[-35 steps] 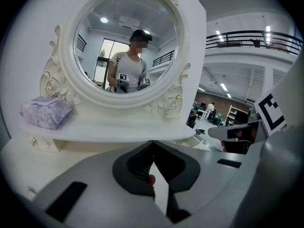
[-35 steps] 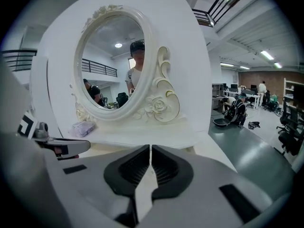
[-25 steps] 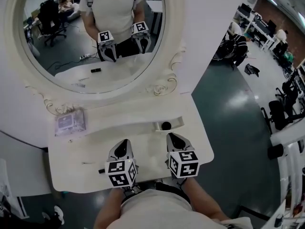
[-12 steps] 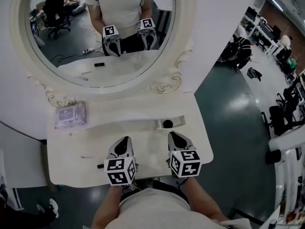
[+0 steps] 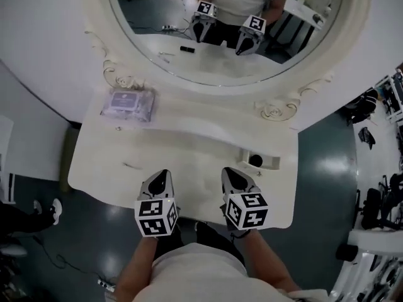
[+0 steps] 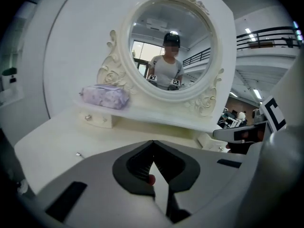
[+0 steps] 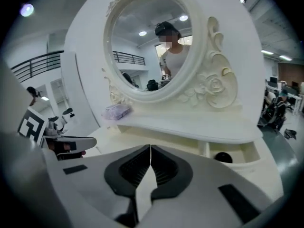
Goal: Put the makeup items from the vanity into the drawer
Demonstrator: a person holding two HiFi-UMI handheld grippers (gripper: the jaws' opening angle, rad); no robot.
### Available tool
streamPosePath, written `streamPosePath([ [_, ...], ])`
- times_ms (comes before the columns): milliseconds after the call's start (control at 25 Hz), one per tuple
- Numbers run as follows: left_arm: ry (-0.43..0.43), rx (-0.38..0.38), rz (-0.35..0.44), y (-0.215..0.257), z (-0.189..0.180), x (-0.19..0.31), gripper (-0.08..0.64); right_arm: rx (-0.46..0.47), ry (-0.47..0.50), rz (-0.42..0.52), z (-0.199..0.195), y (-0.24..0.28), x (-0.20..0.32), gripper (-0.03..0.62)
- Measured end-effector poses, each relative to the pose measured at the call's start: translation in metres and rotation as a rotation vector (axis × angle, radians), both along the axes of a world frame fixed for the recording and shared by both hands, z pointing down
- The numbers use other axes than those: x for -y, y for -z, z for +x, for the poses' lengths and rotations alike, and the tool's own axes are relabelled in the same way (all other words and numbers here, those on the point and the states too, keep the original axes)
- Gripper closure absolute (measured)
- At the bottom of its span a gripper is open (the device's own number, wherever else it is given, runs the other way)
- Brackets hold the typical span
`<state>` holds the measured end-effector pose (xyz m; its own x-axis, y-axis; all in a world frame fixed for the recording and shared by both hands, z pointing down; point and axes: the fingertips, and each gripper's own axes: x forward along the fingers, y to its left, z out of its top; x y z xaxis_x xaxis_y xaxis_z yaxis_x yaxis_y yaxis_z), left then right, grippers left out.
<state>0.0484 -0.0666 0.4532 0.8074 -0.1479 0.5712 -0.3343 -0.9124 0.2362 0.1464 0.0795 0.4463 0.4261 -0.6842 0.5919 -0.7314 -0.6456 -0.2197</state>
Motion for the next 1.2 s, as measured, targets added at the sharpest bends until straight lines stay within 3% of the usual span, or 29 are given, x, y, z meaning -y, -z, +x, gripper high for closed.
streamPosePath([
  [240, 0.232, 0.069, -0.013, -0.022, -0.070, 0.048, 0.555, 0.078, 0.266, -0.002, -0.048, -0.028, 0.076, 0.571],
  [520, 0.423, 0.095, -0.037, -0.040, -0.131, 0.078, 0.555, 0.119, 0.510, -0.041, -0.103, -0.059, 0.131, 0.569],
  [760, 0.538, 0.092, -0.085, -0.056, -0.158, 0.076, 0.555, 0.125, 0.694, -0.094, -0.133, -0.077, 0.151, 0.563],
  [920, 0.577, 0.081, -0.105, -0.066, -0.172, 0.079, 0.555, 0.118, 0.751, -0.111, -0.145, -0.088, 0.162, 0.506],
  [1200, 0.654, 0.088, -0.145, -0.083, -0.199, 0.080, 0.555, 0.076, 0.861, -0.170, -0.163, -0.103, 0.171, 0.465],
])
